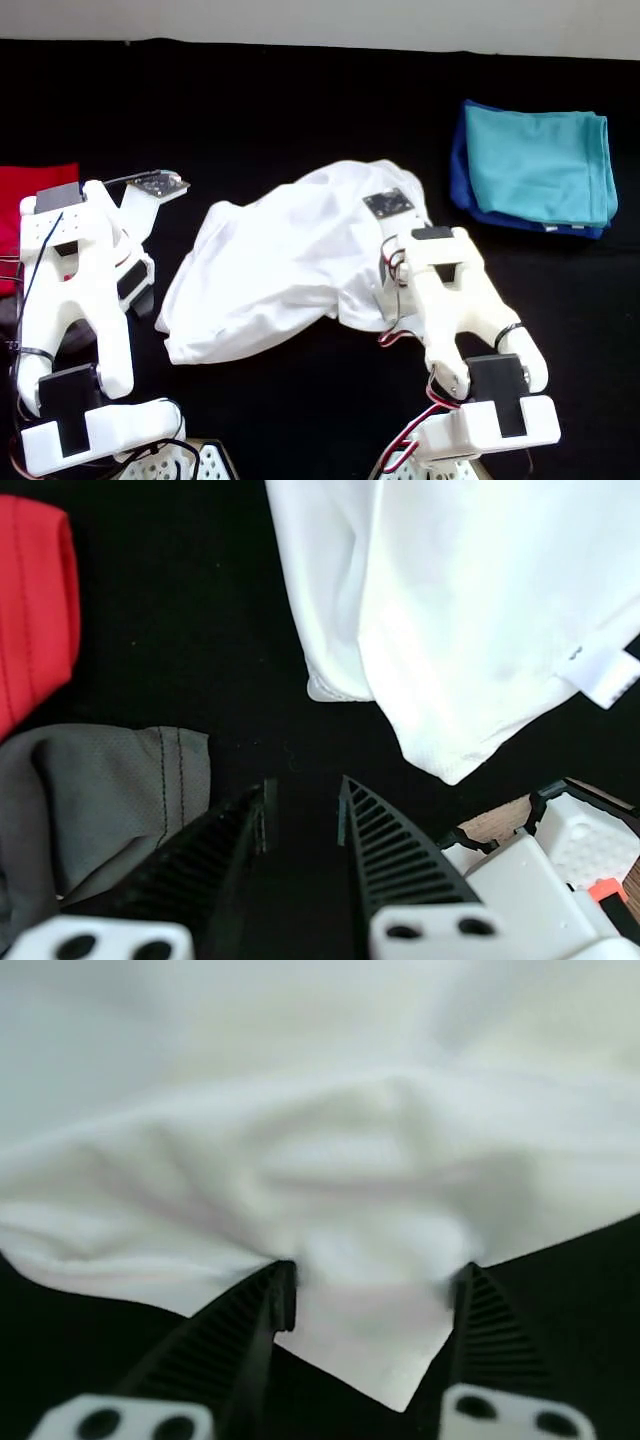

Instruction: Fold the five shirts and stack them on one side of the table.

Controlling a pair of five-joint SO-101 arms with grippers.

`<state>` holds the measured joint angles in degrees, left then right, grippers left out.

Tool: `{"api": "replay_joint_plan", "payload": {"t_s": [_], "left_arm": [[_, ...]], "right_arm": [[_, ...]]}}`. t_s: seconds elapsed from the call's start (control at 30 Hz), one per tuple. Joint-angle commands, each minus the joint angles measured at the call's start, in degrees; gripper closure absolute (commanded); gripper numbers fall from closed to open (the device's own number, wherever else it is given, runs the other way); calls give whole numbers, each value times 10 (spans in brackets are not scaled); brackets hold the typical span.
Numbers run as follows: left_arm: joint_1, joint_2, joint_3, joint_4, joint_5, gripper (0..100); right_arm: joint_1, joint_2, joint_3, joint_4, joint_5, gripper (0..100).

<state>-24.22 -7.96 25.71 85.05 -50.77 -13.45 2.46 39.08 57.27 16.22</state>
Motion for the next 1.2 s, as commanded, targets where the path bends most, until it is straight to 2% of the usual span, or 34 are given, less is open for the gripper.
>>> {"api": "replay_joint_plan", "payload": {"t_s": [0.0,0.17,0.37,0.53,0.77,0.87,1.0,1.17], "left_arm": [[6,-6,-12,4,4,885],[8,-3,-12,4,4,885],[29,-9,-22,8,4,885],[89,-40,-53,43,70,884],[138,-98,-24,44,101,881],[182,-115,-42,44,134,881],[261,-102,-33,29,149,881],[302,-50,21,-10,149,881]], "right_arm": [[-4,-3,2,-19,4,991],[57,-82,5,-15,4,994],[95,-253,7,68,7,992],[102,-360,10,105,7,992],[204,-382,10,87,8,992],[234,-388,17,92,9,992],[242,-389,29,115,42,992],[243,-389,28,147,60,992]]}}
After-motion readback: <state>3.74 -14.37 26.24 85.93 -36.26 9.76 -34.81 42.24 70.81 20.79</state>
